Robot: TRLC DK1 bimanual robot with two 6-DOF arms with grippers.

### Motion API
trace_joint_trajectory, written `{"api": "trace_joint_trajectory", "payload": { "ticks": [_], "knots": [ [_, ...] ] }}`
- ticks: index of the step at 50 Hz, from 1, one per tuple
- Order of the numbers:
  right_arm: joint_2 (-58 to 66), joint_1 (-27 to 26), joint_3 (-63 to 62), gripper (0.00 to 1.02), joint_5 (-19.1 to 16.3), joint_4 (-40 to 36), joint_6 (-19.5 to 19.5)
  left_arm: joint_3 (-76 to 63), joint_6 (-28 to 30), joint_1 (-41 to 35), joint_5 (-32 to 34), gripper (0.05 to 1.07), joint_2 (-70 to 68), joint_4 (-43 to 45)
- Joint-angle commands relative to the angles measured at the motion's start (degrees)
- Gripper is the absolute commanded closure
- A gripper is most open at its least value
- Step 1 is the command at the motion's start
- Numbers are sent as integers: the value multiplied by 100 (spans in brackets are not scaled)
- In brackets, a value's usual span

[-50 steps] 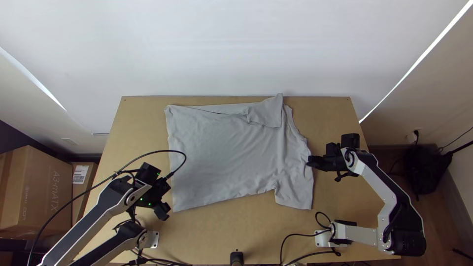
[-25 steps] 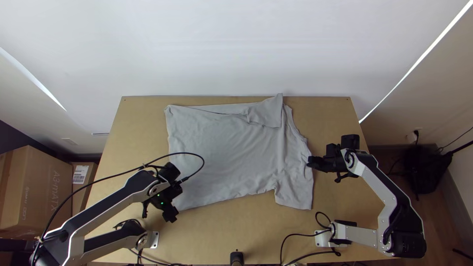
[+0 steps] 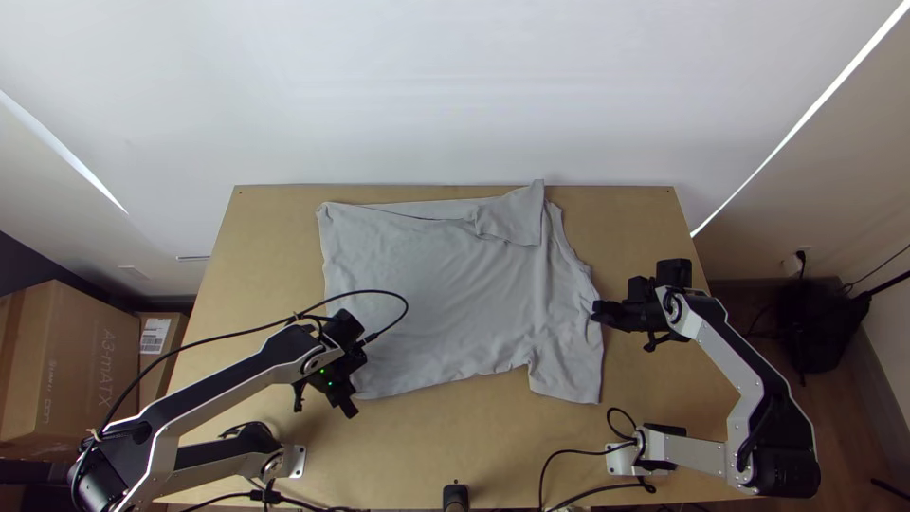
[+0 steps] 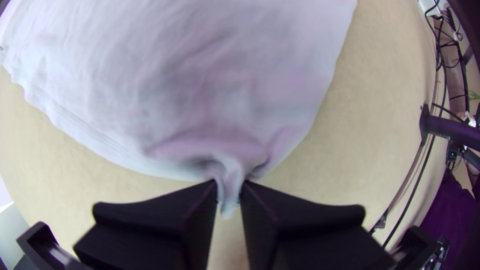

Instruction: Fold the t-shirt

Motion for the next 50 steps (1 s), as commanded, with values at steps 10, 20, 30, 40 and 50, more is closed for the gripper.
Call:
{"api": "trace_joint_trajectory", "payload": {
  "ticks": [10,20,30,40,50],
  "knots": [
    [-177,-604,219,100,191,-91,-13,69,55,987,292,105,-149,39],
    [-951,-841,228,100,235,-3,-153,490,-315,1901,433,105,-711,848],
    [-1777,-833,509,100,288,260,-241,886,-1035,2156,152,105,-1142,1937],
    [-1847,-824,1177,100,288,260,-232,1730,-1176,2586,-59,105,-1107,2307],
    [-1865,-780,1669,100,288,568,-215,2661,-1176,2991,-341,105,-1080,2394]
  ]
}}
